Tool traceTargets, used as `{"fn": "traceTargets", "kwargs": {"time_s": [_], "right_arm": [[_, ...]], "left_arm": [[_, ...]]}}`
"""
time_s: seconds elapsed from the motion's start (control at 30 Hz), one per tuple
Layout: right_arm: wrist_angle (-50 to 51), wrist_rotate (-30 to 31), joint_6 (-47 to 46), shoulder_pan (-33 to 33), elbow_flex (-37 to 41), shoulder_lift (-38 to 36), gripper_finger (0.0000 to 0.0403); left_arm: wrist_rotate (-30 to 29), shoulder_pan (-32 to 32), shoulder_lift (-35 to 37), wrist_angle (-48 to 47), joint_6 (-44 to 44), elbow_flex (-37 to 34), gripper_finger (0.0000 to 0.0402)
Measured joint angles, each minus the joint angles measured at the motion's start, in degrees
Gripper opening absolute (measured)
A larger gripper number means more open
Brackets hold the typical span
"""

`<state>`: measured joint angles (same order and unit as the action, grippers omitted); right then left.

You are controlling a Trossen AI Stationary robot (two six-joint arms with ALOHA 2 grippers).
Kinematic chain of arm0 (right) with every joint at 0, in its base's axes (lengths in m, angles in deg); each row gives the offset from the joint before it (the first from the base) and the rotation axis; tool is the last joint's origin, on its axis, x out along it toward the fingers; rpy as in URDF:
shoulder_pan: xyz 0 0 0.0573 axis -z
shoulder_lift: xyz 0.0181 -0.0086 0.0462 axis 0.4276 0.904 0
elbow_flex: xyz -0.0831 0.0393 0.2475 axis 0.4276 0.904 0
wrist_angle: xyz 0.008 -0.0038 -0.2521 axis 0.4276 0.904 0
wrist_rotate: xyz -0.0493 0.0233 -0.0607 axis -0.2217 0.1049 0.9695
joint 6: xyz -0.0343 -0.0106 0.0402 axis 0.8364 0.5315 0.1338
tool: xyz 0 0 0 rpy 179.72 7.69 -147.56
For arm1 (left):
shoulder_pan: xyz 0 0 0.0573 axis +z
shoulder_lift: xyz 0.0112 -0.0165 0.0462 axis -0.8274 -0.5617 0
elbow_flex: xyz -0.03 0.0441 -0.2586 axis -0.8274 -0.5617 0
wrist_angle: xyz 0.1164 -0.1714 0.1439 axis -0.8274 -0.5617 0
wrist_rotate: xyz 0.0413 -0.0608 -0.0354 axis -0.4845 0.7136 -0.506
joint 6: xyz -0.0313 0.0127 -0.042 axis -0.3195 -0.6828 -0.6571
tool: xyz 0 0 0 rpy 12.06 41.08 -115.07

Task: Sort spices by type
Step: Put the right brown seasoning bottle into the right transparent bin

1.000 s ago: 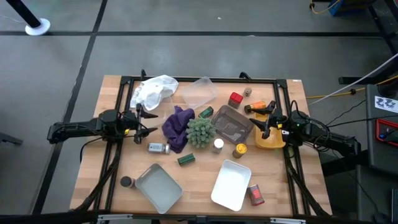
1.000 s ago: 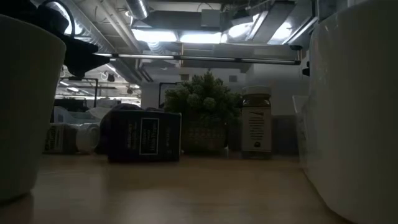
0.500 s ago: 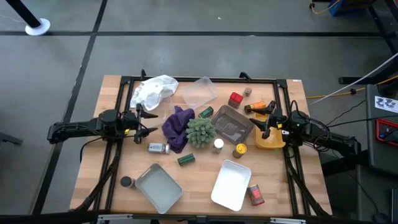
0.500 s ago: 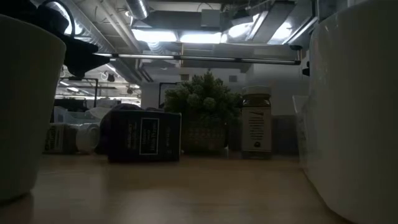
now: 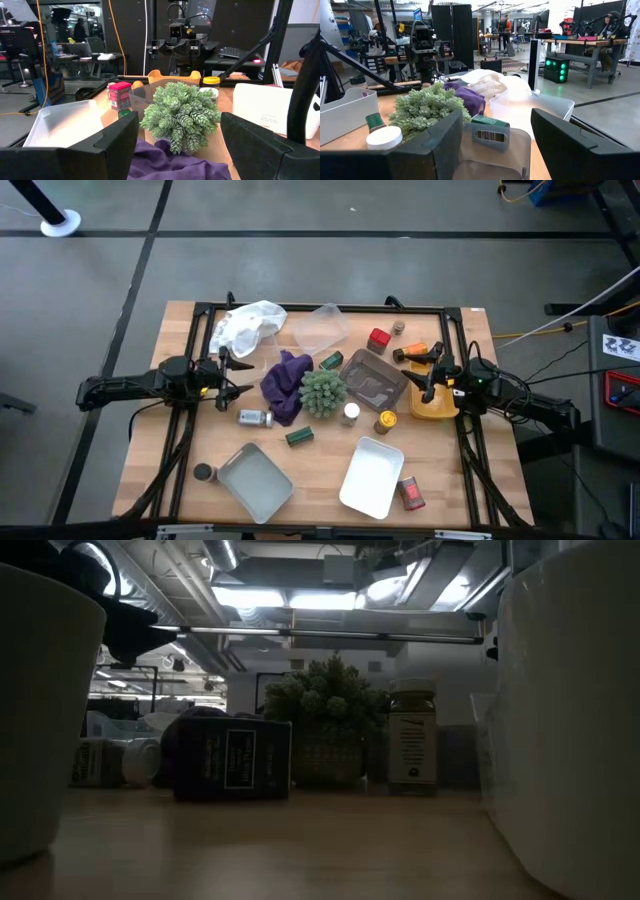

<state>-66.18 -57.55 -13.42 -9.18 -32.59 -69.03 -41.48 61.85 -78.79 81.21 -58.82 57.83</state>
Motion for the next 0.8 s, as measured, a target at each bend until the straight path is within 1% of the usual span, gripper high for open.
{"fn": "traceTargets", "kwargs": {"time_s": [0.23,0.4,0.6,0.73,0.8], "right_arm": [[-0.44,1.56,0.02,0.01,-0.01,0.01,0.0237],[-0.64,1.18,-0.05,0.02,0.0,0.02,0.0237],[-1.18,1.62,-7.2,0.01,-0.01,0.02,0.0237],[-1.12,1.79,-9.06,0.0,-0.29,0.01,0.0237],[-0.85,3.43,-9.12,0.0,-0.89,0.02,0.0237]], "left_arm": [[0.0,0.0,-0.02,0.0,0.0,0.0,0.0266],[0.0,0.02,-0.01,0.02,0.0,0.0,0.0266],[0.0,0.0,0.0,0.02,-0.02,0.0,0.0266],[0.0,0.0,0.0,0.02,-0.02,0.01,0.0266],[0.0,0.0,-0.02,0.04,0.0,0.01,0.0266]]}}
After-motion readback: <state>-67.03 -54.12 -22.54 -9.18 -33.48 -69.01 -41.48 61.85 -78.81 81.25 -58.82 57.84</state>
